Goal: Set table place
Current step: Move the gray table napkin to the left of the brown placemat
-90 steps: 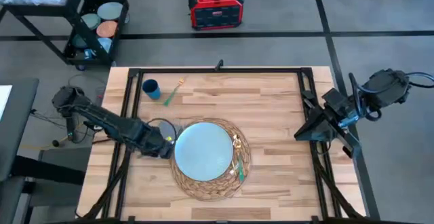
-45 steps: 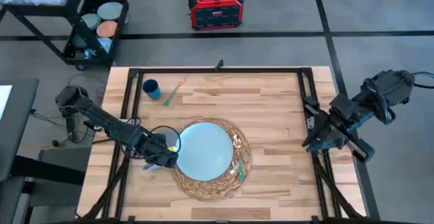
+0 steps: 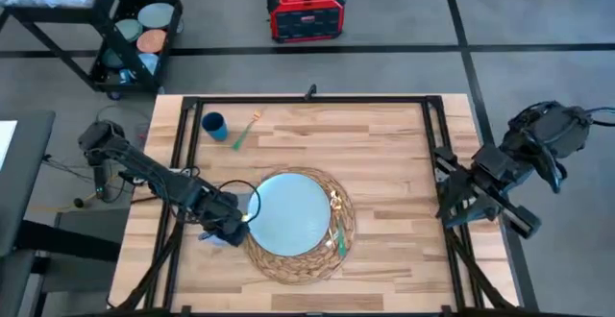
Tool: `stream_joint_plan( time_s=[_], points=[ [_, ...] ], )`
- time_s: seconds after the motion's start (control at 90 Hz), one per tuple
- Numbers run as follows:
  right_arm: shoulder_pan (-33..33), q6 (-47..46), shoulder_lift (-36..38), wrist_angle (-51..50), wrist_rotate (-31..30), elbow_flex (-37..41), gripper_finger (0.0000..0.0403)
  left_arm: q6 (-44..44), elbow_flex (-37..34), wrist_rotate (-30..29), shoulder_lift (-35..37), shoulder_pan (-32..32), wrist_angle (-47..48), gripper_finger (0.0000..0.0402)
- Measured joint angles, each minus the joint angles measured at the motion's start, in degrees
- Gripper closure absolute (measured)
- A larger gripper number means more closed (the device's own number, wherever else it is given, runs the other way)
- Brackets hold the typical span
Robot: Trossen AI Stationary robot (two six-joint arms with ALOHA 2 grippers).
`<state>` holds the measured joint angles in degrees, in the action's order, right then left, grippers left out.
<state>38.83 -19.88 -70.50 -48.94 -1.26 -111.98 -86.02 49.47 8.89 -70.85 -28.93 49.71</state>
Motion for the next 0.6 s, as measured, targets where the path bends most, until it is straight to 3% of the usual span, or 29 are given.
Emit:
stream_joint_plan(
  time_s=[0.189, 0.6],
  points=[
    [0.78, -0.15, -0.08, -0.49, -0.06, 0.0, 0.0334, 3.74, 0.0, -0.13, 0.0, 0.0, -0.42, 0.032],
    [0.79, -0.68, -0.76, -1.47, -0.22, 0.02, 0.0334, 4.02, 0.02, -5.92, -0.02, 0.0, -0.38, 0.0173]
  ],
)
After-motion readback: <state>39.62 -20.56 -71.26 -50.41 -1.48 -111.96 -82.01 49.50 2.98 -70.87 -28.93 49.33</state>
